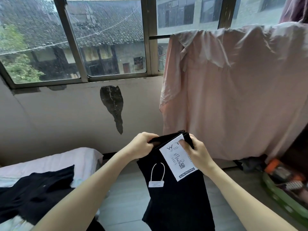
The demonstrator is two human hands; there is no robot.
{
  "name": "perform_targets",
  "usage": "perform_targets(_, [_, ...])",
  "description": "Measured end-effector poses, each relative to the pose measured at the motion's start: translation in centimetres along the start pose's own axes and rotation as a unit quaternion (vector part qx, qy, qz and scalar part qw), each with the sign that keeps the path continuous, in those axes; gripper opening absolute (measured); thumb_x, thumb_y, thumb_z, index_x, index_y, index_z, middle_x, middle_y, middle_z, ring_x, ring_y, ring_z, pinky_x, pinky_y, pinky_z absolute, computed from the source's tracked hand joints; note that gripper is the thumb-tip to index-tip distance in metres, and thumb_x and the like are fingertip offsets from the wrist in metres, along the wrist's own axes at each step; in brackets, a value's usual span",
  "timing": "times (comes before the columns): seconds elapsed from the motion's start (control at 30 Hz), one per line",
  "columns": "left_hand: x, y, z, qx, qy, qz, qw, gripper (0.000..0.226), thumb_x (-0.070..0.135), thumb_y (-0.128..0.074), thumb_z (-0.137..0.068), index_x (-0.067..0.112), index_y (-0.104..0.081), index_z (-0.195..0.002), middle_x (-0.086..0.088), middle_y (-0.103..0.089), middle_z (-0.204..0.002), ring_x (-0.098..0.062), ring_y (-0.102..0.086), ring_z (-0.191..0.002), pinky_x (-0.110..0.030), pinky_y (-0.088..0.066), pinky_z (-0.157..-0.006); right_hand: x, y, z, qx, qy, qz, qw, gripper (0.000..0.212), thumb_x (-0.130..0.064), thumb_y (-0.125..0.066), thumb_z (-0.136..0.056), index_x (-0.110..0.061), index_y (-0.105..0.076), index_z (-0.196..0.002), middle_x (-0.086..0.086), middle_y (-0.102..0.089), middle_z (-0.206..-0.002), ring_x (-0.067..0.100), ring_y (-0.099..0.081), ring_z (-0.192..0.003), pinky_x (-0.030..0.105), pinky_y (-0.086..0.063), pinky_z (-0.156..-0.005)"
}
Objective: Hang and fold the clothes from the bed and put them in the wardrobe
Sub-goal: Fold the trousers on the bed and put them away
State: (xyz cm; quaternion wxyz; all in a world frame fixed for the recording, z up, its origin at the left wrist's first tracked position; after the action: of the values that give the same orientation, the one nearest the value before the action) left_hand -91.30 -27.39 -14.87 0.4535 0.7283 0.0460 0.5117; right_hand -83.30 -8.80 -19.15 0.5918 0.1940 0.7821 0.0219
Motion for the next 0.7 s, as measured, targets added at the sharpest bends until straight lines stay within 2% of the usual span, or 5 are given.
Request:
perform_targets(0.07, [0.7,0.1,0.1,0.002,-0.013,0.041,0.999,0.022,0.002,-0.052,-0.093,0.015,-0.069,-0.089,0.005,-0.058,-0.065,-0.003,-0.046,-0.050,-0.017,-0.038,-0.051,-0.3,0.2,-0.3,0.025,-0.033,-0.044,0.998,0.017,-0.018,-0.057,-0.092,-0.010,-0.054,-0.078,-0.003,-0.049,-0.068,0.005,-0.045,-0.059,0.027,-0.036,-0.063])
perform_targets(0.2, [1.3,1.0,0.2,0.031,-0.007,0.102,0.994,0.020,0.005,-0.052,-0.094,0.012,-0.069,-0.089,-0.003,-0.057,-0.068,-0.014,-0.046,-0.055,-0.021,-0.036,-0.050,-1.2,-0.1,-1.2,0.047,-0.043,-0.111,0.992,0.010,-0.018,-0.057,-0.093,-0.009,-0.059,-0.090,0.011,-0.058,-0.082,0.024,-0.052,-0.078,0.041,-0.043,-0.074])
perform_targets(0.33, [2.0,1.9,0.5,0.083,0.006,0.130,0.988,0.020,0.007,-0.050,-0.096,0.014,-0.069,-0.092,0.017,-0.053,-0.048,-0.001,-0.044,-0.040,-0.011,-0.033,-0.041,-2.7,-1.4,-2.3,0.054,-0.061,-0.187,0.979,0.010,-0.012,-0.051,-0.096,-0.012,-0.058,-0.089,0.011,-0.057,-0.087,0.024,-0.052,-0.083,0.040,-0.042,-0.078])
perform_targets(0.53, [1.1,5.3,1.3,0.202,0.004,0.104,0.974,0.021,0.005,-0.053,-0.094,0.010,-0.070,-0.105,0.013,-0.065,-0.081,-0.008,-0.059,-0.078,-0.022,-0.045,-0.079,-5.1,-2.6,-3.9,-0.035,-0.063,-0.169,0.983,0.016,-0.012,-0.056,-0.091,-0.001,-0.060,-0.102,0.011,-0.064,-0.093,0.018,-0.060,-0.083,0.031,-0.045,-0.076])
perform_targets(0.7, [1.3,7.9,2.3,0.143,0.018,0.112,0.983,0.021,0.004,-0.053,-0.094,0.009,-0.069,-0.107,0.007,-0.067,-0.080,-0.003,-0.061,-0.068,-0.016,-0.049,-0.072,-6.6,-4.6,-5.0,-0.024,-0.013,-0.173,0.985,0.006,-0.008,-0.056,-0.092,-0.006,-0.062,-0.091,0.007,-0.062,-0.082,0.018,-0.057,-0.079,0.031,-0.045,-0.075])
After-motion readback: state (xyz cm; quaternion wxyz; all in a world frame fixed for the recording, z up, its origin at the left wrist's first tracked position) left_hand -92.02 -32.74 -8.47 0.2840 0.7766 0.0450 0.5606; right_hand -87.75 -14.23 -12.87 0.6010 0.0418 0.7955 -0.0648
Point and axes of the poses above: each hand's wrist, its own z-axis away from the middle knuckle, its own y-axis out of the back of the hand, x = y × z, the point moved 1 cm from there along -z, towards the middle knuckle
